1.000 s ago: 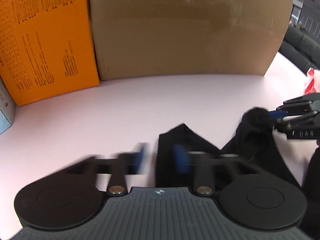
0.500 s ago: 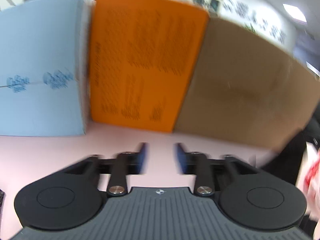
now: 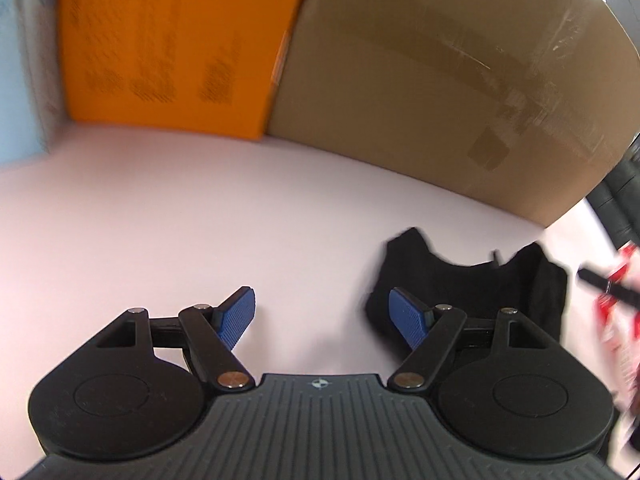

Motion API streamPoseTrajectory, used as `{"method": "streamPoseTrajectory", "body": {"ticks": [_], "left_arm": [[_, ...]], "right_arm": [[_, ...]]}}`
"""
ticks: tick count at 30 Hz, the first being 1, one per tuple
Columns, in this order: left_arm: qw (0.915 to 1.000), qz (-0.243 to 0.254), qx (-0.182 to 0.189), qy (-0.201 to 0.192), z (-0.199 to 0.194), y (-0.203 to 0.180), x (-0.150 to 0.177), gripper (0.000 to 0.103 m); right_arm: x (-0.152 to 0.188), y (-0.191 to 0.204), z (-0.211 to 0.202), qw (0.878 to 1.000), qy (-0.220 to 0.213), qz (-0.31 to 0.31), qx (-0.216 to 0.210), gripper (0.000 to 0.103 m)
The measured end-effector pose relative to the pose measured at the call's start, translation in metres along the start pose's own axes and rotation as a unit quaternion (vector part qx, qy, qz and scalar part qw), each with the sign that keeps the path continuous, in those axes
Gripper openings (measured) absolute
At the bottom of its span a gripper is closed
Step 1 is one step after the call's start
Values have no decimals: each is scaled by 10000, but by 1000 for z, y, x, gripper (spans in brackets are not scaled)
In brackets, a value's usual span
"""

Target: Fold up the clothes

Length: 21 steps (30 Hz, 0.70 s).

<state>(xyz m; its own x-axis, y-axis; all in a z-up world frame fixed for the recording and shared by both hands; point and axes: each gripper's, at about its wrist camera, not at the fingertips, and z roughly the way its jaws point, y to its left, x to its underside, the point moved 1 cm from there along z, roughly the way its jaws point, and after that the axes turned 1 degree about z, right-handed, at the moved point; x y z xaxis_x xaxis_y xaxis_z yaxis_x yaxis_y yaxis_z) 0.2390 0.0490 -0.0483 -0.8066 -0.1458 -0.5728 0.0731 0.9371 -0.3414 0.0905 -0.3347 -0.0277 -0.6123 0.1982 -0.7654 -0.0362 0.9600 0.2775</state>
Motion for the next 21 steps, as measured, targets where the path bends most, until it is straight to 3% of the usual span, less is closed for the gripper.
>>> {"method": "streamPoseTrajectory", "body": {"ticks": [2, 4, 5, 6, 9, 13, 14, 15, 17, 18, 21], "left_arm": [[9993, -157, 268, 190, 13, -9, -5, 69], [9990, -60, 431, 136, 17, -22, -6, 34], [9988, 8, 486, 107, 17, -28, -7, 4], [9986, 75, 527, 65, 18, -35, -7, 4], [9958, 322, 39, -859, -13, -43, -12, 4], [9768, 593, -886, -1859, -52, -37, -29, 5], [9766, 637, -1044, -1769, -50, -30, -33, 11], [9763, 673, -1201, -1672, -47, -23, -37, 41], [9802, 489, -1476, -1225, -42, 1, -38, 84], [9810, 390, -1607, -1018, -40, 13, -39, 80], [9783, -313, -1673, -1178, -63, 53, -27, 80]], "right_arm": [[11, 5, -13, 9998, -57, 77, -148, 53], [23, 9, -29, 9995, -127, 35, -296, 63], [29, 12, -36, 9992, -163, -17, -358, 68], [35, 15, -42, 9990, -186, -101, -397, 69], [43, 20, -56, 9980, -217, -367, -461, 70], [47, 27, -67, 9972, -305, -358, -585, 74], [46, 28, -66, 9971, -289, -349, -617, 76], [46, 30, -64, 9969, -260, -359, -656, 76], [43, 34, -60, 9963, -200, -388, -735, 76], [42, 36, -58, 9959, -186, -411, -783, 76], [40, 38, -57, 9947, -193, -486, -887, 82]]}}
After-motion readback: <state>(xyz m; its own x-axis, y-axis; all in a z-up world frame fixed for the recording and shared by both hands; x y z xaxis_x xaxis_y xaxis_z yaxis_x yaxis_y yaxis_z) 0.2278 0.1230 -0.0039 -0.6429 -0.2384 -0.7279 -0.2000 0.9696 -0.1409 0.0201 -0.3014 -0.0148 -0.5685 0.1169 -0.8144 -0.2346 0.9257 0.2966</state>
